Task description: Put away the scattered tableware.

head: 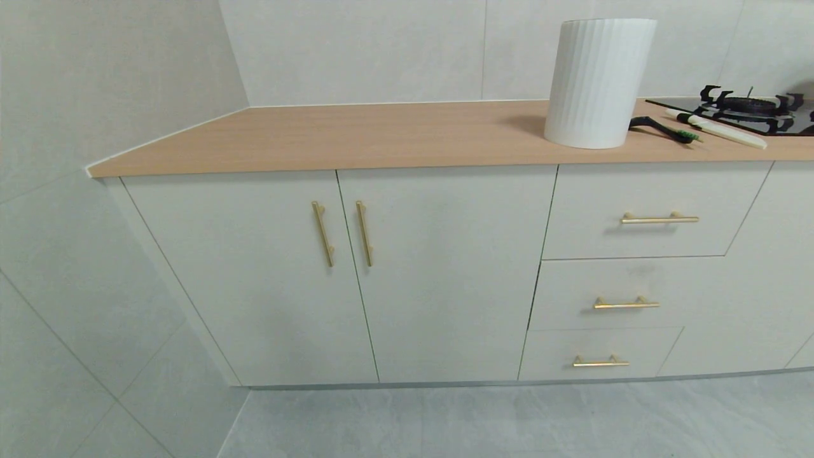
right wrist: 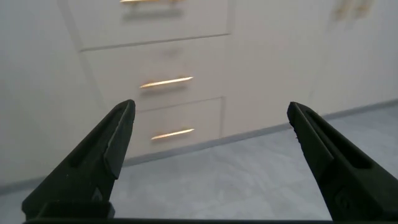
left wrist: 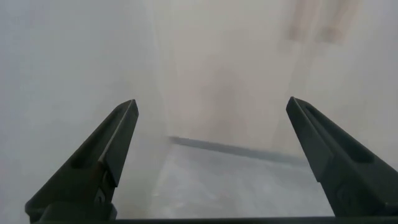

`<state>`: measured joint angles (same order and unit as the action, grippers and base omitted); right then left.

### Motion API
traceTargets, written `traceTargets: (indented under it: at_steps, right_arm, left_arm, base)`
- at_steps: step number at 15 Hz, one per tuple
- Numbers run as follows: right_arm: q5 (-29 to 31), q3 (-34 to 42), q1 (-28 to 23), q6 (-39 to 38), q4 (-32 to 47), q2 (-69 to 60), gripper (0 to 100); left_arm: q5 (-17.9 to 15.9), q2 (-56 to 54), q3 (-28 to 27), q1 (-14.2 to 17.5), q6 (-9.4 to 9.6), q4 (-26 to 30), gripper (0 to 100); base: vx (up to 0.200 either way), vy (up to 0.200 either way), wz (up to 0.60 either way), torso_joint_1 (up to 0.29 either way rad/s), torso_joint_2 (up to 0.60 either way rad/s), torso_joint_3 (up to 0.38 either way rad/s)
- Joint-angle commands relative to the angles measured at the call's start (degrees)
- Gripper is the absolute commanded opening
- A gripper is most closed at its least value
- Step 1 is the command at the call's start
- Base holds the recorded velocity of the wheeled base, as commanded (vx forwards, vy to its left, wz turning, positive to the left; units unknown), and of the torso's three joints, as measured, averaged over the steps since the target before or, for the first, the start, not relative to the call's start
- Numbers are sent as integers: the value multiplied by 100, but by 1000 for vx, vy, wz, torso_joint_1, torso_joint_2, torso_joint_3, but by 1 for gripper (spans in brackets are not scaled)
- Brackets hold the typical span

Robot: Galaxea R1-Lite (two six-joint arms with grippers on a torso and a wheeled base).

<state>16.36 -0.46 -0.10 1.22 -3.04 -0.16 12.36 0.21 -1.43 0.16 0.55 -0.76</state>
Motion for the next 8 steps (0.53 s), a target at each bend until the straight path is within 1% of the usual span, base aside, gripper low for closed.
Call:
traceTargets:
  at_steps: [1, 2, 3, 4, 5, 8]
  right_arm:
    - [-370, 46, 10, -25, 14, 25, 100]
    - [-827, 46, 10, -43, 31, 25, 100]
    - [-1311, 46, 10, -78, 75, 25, 100]
    - [-1618, 29, 10, -96, 418, 25, 100]
    - [-1583, 46, 10, -148, 295, 25, 100]
    - [-1583, 46, 10, -219, 286, 25, 100]
  left_arm:
    - [-471, -21, 99, 11, 24, -39, 100]
    - [-832, -21, 116, 11, 33, 58, 100]
    - [-867, -21, 116, 11, 33, 84, 100]
    - [-867, -21, 125, 11, 33, 84, 100]
    - [-876, -12, 125, 11, 7, 84, 100]
    - [-867, -21, 125, 11, 7, 84, 100]
  base:
    - [0, 0, 0, 0, 0, 0]
    - [0, 0, 0, 0, 0, 0]
    - [0, 0, 0, 0, 0, 0]
    - [0, 0, 0, 0, 0, 0]
    - [0, 0, 0, 0, 0, 0]
    - [0, 0, 0, 0, 0, 0]
